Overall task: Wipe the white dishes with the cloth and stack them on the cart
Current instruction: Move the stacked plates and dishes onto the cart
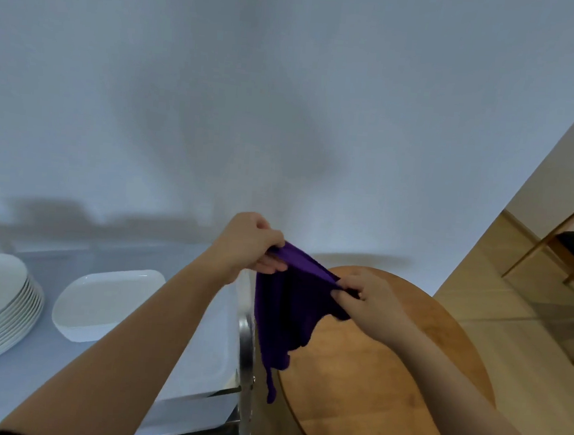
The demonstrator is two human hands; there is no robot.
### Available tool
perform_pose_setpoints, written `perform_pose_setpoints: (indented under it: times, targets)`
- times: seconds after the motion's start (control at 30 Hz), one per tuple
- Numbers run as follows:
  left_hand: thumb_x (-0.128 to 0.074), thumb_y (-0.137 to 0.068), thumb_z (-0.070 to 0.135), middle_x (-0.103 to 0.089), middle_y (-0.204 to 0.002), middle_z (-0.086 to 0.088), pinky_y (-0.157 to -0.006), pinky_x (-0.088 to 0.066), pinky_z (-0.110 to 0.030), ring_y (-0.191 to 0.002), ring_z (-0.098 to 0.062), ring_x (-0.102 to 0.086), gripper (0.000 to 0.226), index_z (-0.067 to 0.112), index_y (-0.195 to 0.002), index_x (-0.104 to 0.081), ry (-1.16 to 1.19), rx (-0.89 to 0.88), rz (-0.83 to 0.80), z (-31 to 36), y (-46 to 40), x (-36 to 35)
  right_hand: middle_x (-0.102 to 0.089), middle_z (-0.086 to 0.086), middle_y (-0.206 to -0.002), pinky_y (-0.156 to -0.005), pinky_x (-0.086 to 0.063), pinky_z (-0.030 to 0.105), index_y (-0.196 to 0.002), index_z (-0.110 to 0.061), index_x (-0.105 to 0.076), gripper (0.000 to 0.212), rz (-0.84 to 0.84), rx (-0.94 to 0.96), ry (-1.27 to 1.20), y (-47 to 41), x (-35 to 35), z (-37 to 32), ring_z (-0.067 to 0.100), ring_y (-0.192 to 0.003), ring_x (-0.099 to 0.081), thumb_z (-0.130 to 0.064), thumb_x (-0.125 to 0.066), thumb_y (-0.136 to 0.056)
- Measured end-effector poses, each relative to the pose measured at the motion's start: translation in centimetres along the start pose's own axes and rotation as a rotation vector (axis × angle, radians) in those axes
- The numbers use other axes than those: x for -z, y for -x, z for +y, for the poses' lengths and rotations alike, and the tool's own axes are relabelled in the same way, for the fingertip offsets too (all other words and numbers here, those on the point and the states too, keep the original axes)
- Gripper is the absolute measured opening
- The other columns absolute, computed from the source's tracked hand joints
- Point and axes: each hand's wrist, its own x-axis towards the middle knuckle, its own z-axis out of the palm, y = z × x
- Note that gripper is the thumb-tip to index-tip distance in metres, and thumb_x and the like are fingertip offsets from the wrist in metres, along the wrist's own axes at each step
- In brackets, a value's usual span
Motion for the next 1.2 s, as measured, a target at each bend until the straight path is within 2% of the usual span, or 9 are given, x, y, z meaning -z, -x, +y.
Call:
perform_pose_setpoints:
  times: [0.13, 0.27, 0.5, 0.63, 0.8, 0.9, 1.03, 1.13, 1.2]
  targets:
    - [-0.055, -0.082, 0.012, -0.071, -0.061, -0.005, -0.059, -0.054, -0.027, -0.059, -0.016, -0.069, 0.022, 0.011, -0.06, -0.057, -0.743, -0.136, 0.025, -1.4, -0.6, 1.3, -0.05, -0.013, -0.088, -0.063, -0.04, 0.01, -0.084, -0.018, -0.072, 0.014, -0.115, 0.016, 0.138, -0.6, 3.0, -0.1, 0.0, -0.074, -0.051, -0.022, -0.059, -0.09]
    - [-0.055, -0.083, 0.025, -0.063, -0.07, -0.002, -0.06, -0.045, -0.03, -0.069, -0.02, -0.06, 0.018, 0.016, -0.069, -0.05, -0.854, -0.1, 0.239, -2.4, -1.4, 2.2, -0.055, -0.014, -0.091, -0.066, -0.043, 0.013, -0.08, -0.017, -0.072, 0.015, -0.132, 0.056, 0.128, -0.9, 4.1, -0.8, 0.003, -0.078, -0.055, -0.018, -0.06, -0.088]
    - [-0.047, -0.093, 0.01, -0.064, -0.09, -0.005, -0.073, -0.051, -0.026, -0.084, -0.017, -0.061, 0.016, 0.026, -0.095, -0.049, -0.163, -0.097, -0.048, -3.1, -2.0, 1.7, -0.066, -0.008, -0.071, -0.061, -0.047, 0.017, -0.068, -0.025, -0.066, 0.022, 0.079, -0.01, 0.029, -2.2, 6.3, -0.8, 0.009, -0.069, -0.062, -0.008, -0.061, -0.081]
    - [-0.038, -0.096, 0.015, -0.065, -0.084, -0.006, -0.054, -0.05, -0.024, -0.07, -0.013, -0.059, 0.029, 0.012, -0.09, -0.066, 0.356, 0.086, -0.147, -2.8, -2.4, 0.5, -0.067, -0.007, -0.065, -0.056, -0.048, 0.013, -0.068, -0.021, -0.069, 0.024, 0.132, -0.055, -0.196, -3.0, 6.1, -0.9, 0.005, -0.065, -0.062, -0.004, -0.059, -0.082]
    - [-0.058, -0.083, 0.046, -0.065, -0.068, 0.004, -0.052, -0.046, -0.016, -0.062, -0.01, -0.061, 0.04, 0.007, -0.083, -0.066, -0.017, -0.059, -0.409, -2.4, -3.2, 0.0, -0.061, 0.006, -0.072, -0.062, -0.044, 0.025, -0.077, -0.006, -0.063, 0.019, 0.158, -0.111, -0.35, -4.5, 5.4, -0.9, 0.015, -0.067, -0.053, -0.005, -0.048, -0.088]
    - [-0.08, -0.067, 0.034, -0.072, -0.079, 0.003, -0.069, -0.054, -0.021, -0.079, -0.015, -0.069, 0.032, 0.011, -0.087, -0.069, -0.199, -0.039, -0.495, -1.6, -3.8, 1.7, -0.051, 0.004, -0.066, -0.06, -0.038, 0.026, -0.074, -0.006, -0.054, 0.022, 0.139, -0.165, -0.428, -5.5, 4.9, -1.7, 0.015, -0.065, -0.046, -0.006, -0.04, -0.091]
    - [-0.069, -0.076, 0.006, -0.073, -0.083, -0.003, -0.069, -0.055, -0.023, -0.079, -0.018, -0.068, 0.014, 0.008, -0.09, -0.071, -0.064, -0.05, -0.563, -1.2, -4.3, 4.1, -0.05, -0.001, -0.059, -0.052, -0.041, 0.025, -0.068, -0.015, -0.058, 0.028, 0.015, -0.154, -0.702, -6.3, 5.4, -3.1, 0.013, -0.059, -0.047, -0.004, -0.042, -0.089]
    - [-0.057, -0.072, 0.011, -0.073, -0.082, -0.004, -0.065, -0.056, -0.024, -0.074, -0.016, -0.07, 0.023, 0.011, -0.084, -0.077, 0.465, -0.012, -0.564, -0.2, -4.5, 4.3, -0.067, -0.001, -0.078, -0.064, -0.055, 0.028, -0.094, -0.023, -0.065, 0.012, -0.022, -0.039, -1.268, -7.7, 5.9, -3.4, 0.013, -0.07, -0.063, -0.026, -0.056, -0.087]
    - [-0.059, -0.069, 0.016, -0.072, -0.071, -0.003, -0.061, -0.055, -0.021, -0.066, -0.016, -0.069, 0.018, 0.01, -0.067, -0.076, 0.712, 0.044, -0.489, 0.7, -5.1, 3.3, -0.071, 0.004, -0.103, -0.083, -0.053, 0.044, -0.116, -0.022, -0.058, 0.061, -0.059, -0.157, -1.515, -7.7, 3.3, -2.9, 0.024, -0.095, -0.068, -0.065, -0.049, -0.074]
